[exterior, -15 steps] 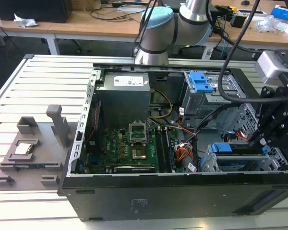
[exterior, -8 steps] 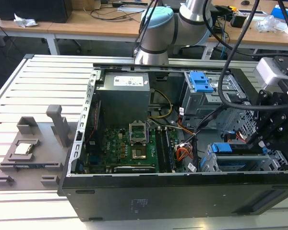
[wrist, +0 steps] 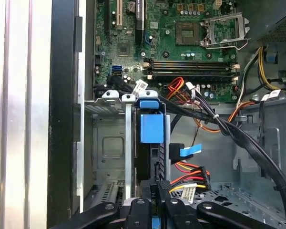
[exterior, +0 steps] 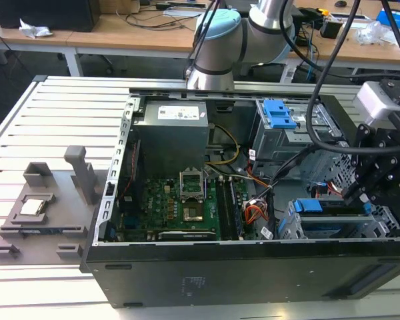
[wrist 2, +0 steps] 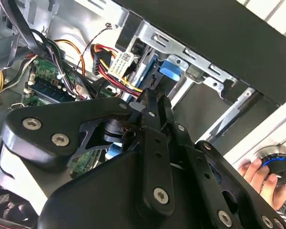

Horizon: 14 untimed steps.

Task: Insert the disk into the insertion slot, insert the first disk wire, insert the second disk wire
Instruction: 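Insert the first disk wire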

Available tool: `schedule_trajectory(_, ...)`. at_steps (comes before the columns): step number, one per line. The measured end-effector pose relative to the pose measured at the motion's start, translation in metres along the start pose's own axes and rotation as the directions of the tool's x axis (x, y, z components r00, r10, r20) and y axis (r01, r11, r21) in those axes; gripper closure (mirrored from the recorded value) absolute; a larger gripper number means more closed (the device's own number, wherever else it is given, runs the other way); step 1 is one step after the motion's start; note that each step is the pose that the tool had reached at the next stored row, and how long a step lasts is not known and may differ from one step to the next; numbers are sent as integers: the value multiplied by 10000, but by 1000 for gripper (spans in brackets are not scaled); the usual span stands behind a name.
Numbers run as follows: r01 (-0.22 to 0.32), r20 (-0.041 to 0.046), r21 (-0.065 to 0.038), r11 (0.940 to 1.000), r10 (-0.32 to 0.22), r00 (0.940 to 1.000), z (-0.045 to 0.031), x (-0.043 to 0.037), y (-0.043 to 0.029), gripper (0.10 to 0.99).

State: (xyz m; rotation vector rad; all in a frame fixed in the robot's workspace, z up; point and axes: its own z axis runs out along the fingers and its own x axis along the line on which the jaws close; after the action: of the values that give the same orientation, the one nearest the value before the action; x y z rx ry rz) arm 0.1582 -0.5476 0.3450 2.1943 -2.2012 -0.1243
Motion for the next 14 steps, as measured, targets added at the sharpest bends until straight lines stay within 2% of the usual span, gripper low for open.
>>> schedule_trajectory(5,139,0,-5,9999,-139,9999,34,-69,-3,910)
schedule_trajectory(14,135,-33,-5,9999,-135,9999,21,-63,-13,910)
